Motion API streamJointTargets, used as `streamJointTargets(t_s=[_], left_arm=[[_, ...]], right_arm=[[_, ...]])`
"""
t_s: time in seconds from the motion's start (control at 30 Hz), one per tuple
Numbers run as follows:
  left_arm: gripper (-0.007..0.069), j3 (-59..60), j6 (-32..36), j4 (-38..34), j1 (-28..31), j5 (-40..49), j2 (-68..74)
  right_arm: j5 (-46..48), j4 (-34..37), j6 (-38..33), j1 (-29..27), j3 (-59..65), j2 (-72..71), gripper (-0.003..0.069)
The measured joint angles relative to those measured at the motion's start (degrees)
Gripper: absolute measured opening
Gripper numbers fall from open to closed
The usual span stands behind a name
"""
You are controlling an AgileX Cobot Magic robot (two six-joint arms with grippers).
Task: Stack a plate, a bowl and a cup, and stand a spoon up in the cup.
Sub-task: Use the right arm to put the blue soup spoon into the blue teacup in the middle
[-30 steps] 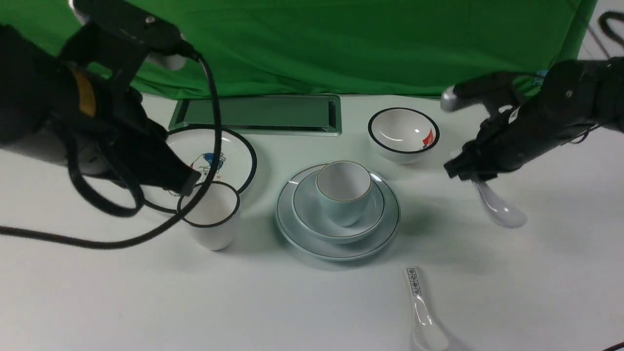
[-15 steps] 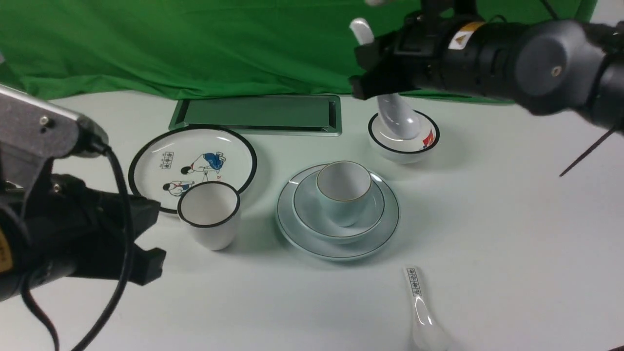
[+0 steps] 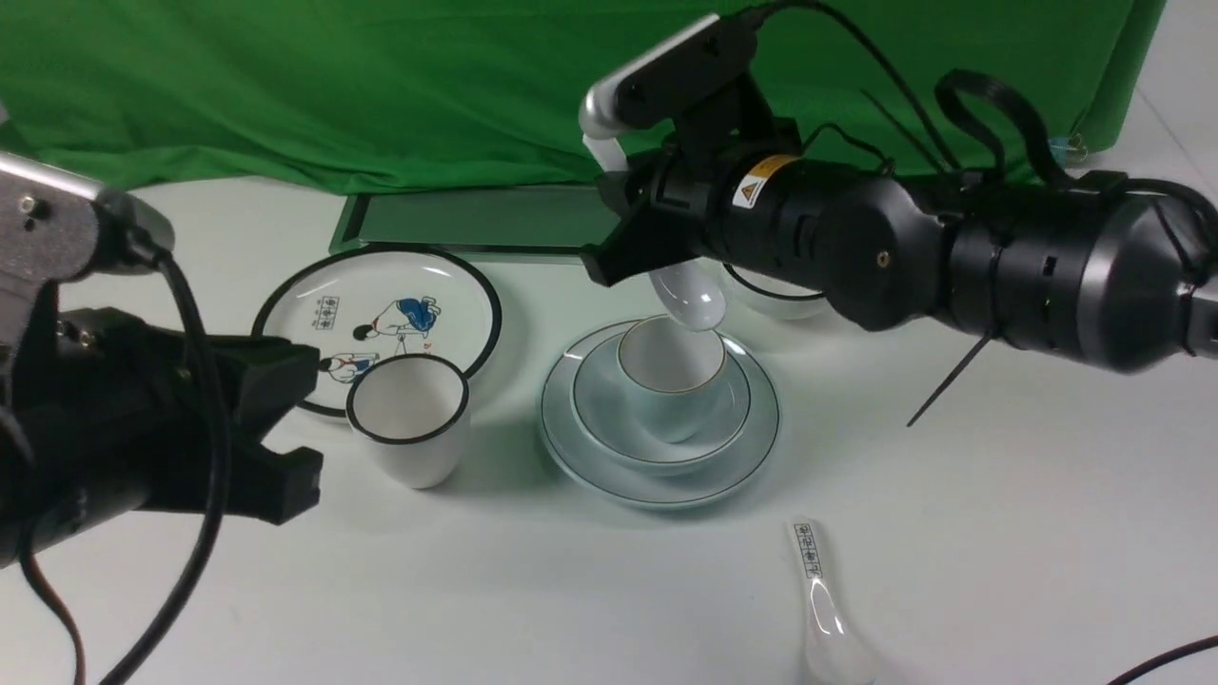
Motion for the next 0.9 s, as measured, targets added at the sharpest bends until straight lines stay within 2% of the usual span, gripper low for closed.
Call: streamJointTargets(t_s=[0.27,0.9], left_arm=[[0.0042,0.00,0.00,0.18,0.00,-3.96,0.00],[0.0050,0.00,0.26,3.22,0.00,-6.61,0.00]], right_arm=[[-0.84,0.00,0.06,0.00,0.00,2.67,0.0166],[-1.78,0.00,2.79,0.00,0.49,5.23,0.0170]])
